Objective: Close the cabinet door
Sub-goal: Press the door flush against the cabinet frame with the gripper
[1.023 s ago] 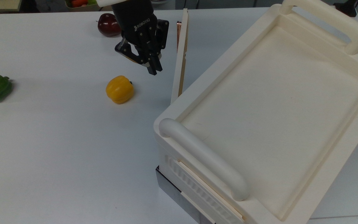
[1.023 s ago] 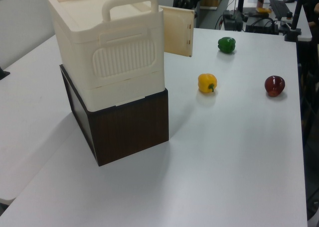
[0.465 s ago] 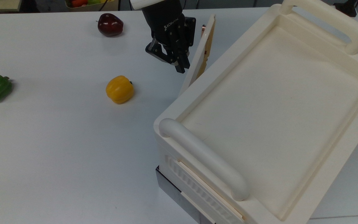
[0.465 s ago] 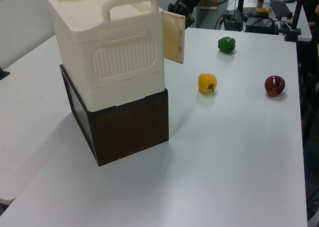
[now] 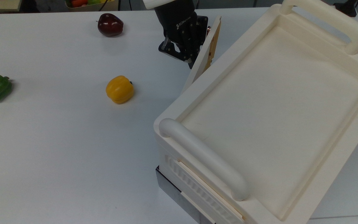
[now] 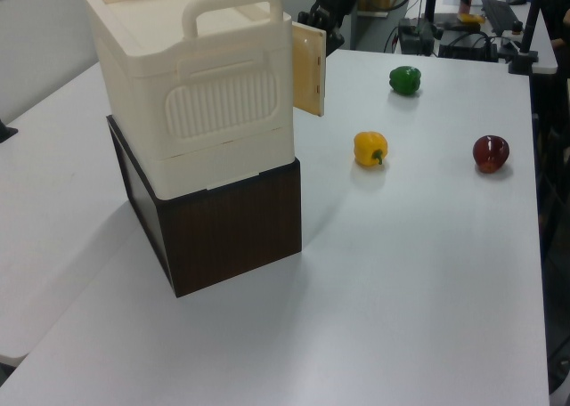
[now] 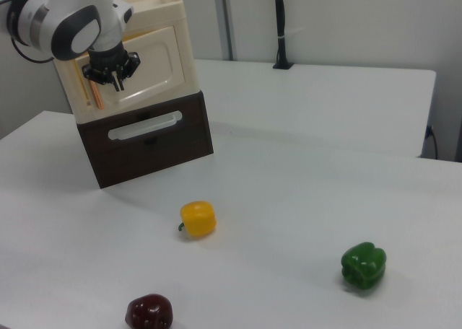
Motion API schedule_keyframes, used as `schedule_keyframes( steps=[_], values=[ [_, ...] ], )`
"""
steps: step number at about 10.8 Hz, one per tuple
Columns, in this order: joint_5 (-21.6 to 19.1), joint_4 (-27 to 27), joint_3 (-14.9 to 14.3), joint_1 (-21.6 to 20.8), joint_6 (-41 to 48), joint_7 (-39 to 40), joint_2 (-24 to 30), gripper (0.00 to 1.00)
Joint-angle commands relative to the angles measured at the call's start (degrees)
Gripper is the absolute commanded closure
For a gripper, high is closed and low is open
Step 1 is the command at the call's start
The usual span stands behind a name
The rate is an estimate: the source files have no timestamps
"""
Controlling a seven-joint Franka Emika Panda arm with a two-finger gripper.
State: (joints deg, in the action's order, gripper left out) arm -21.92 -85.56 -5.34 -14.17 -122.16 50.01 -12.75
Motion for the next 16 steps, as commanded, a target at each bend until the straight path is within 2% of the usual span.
schedule_keyframes(
  steps=[1,3,11,16],
  values=[
    [-0.93,0.13,1.47,0.02,-0.27,-2.11,0.53,0.91],
    [-0.67,0.22,1.47,-1.21,-2.37,-5.95,0.1,0.91],
    [-0.41,2.06,1.47,-4.19,-8.96,-13.08,-2.28,0.9],
    [-0.14,3.03,1.47,-5.34,-10.46,-13.97,-2.98,0.89]
  ],
)
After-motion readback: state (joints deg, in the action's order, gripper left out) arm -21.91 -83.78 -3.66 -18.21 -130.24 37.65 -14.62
